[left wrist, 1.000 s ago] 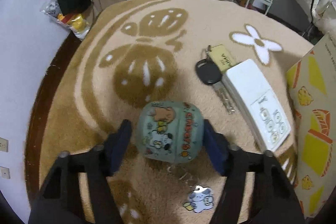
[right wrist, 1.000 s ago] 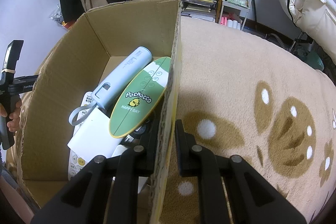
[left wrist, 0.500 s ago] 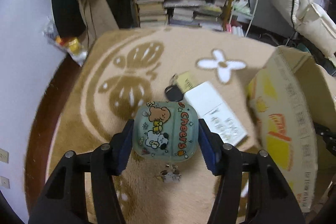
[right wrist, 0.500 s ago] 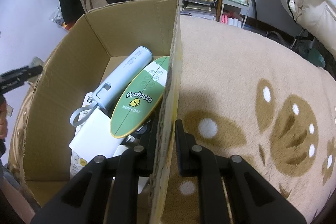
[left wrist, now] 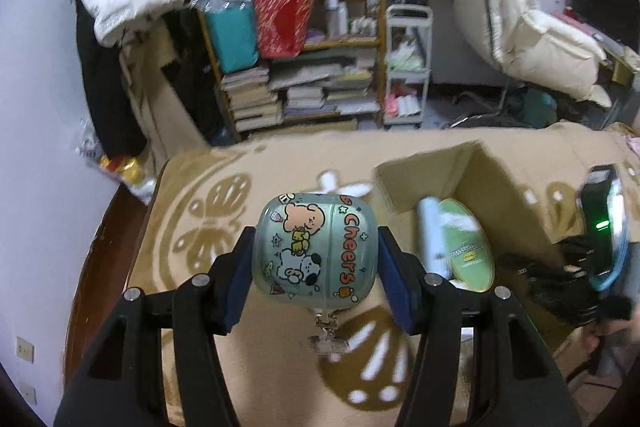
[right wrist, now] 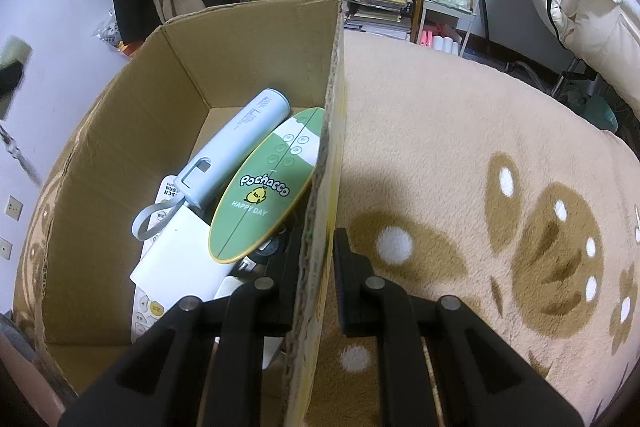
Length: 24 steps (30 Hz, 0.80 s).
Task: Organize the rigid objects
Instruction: 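Carry the teal pouch into the box and open the left tool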
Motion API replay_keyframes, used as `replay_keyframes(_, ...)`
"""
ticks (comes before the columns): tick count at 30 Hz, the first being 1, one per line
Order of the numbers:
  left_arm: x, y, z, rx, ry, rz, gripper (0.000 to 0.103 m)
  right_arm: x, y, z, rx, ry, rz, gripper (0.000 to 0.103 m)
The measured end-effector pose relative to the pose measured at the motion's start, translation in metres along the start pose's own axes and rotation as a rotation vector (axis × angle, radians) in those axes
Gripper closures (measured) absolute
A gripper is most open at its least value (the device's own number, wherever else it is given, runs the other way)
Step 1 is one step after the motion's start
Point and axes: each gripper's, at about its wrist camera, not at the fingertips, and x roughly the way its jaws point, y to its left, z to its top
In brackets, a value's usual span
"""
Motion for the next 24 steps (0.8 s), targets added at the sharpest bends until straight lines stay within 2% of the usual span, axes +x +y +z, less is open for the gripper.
replay_keyframes(2,-0.013,-0.014,0.003,0.023,-0.033,-0.03,0.046,0.0,0.0,0.0,0.0,0.0,0.0,0.09)
replay_keyframes(6,-0.027,-0.043,0.003,0.066,-0.045,-0.065,0.046,0.0,0.0,0.0,-0.001,0.0,0.0,0.09)
replay_keyframes(16,-0.001,-0.098,-0.023,0.133,0.079,-0.127,0.046,0.0,0.001,0.0,-0.001,0.0,0.0,0.09)
replay_keyframes(22,0.017,-0.104,-0.035,0.133,0.14,-0.119,0.046,0.0,0.002,0.0,-0.001,0.0,0.001,0.09)
replay_keyframes(24,0.022,-0.105,-0.037,0.14,0.154,-0.096,0.046,0.0,0.001,0.0,0.0,0.0,0.001,0.09)
